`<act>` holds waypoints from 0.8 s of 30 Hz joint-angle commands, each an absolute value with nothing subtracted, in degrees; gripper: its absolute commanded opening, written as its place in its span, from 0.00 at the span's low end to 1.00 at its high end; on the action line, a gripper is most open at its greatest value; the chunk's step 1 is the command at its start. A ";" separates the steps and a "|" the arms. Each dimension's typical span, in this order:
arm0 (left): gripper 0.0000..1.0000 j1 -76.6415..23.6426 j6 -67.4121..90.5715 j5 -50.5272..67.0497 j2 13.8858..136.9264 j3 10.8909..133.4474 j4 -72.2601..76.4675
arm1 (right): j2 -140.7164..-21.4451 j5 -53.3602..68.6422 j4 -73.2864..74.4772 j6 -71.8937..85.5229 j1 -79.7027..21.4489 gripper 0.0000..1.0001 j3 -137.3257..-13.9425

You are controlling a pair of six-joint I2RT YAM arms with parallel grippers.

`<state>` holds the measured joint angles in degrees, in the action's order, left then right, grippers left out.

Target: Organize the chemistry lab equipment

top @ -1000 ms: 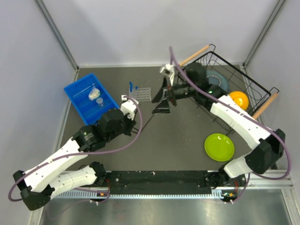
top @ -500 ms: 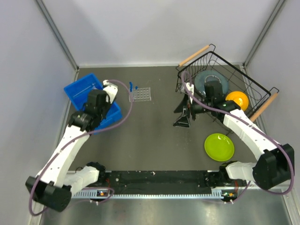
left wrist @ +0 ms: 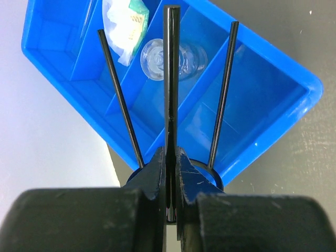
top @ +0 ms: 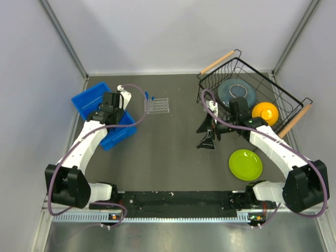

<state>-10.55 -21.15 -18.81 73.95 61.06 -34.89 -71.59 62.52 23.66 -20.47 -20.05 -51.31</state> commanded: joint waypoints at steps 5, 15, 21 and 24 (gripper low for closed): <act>0.00 -9.23 -26.54 -16.87 73.57 54.95 -22.78 | -70.84 66.97 21.97 -22.85 -19.60 0.99 -51.06; 0.00 -7.12 -28.22 -16.97 74.79 50.71 -15.21 | -71.46 67.76 22.06 -23.03 -19.60 0.99 -50.89; 0.00 -7.12 -26.98 -15.03 72.95 47.21 -14.68 | -71.45 67.68 22.06 -23.12 -19.60 0.99 -50.80; 0.05 -7.12 -26.72 -15.55 71.37 44.74 -13.54 | -71.54 67.94 22.06 -23.03 -19.51 0.99 -50.80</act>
